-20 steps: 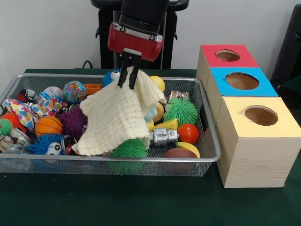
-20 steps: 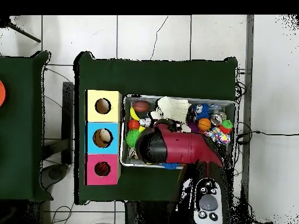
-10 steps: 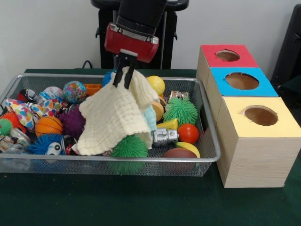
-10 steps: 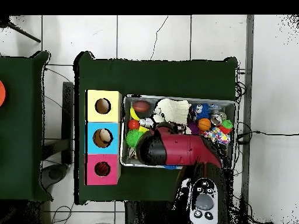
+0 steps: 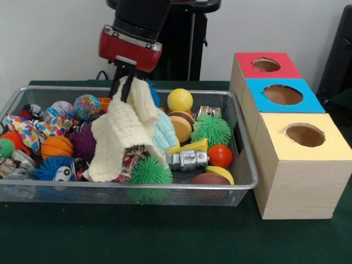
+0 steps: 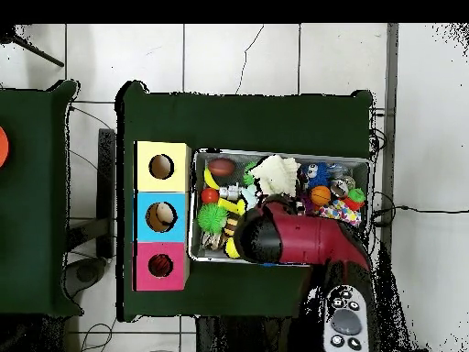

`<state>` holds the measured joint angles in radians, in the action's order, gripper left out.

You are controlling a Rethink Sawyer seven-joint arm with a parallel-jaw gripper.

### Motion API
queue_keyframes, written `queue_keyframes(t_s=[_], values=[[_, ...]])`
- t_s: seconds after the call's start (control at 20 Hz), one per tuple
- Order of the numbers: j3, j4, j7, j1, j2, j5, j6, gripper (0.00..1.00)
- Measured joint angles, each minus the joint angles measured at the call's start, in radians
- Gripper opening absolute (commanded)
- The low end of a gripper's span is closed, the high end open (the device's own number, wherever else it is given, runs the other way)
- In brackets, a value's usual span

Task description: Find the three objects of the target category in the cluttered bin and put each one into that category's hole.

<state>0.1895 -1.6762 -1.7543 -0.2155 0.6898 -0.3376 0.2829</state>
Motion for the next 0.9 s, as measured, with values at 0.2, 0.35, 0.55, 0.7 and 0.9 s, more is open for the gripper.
queue_keyframes(t_s=[0.2, 0.35, 0.55, 0.7, 0.9], values=[[-0.007, -0.004, 0.0, -0.043, 0.006, -0.011, -0.001, 0.0], [-0.017, -0.013, 0.0, -0.082, 0.014, -0.023, -0.003, 0.0], [-0.028, -0.027, 0.0, -0.124, 0.02, -0.035, -0.005, 0.0], [-0.034, -0.034, 0.0, -0.141, 0.02, -0.043, -0.007, 0.0], [-0.038, -0.037, 0.0, -0.146, 0.015, -0.058, -0.03, 0.0]])
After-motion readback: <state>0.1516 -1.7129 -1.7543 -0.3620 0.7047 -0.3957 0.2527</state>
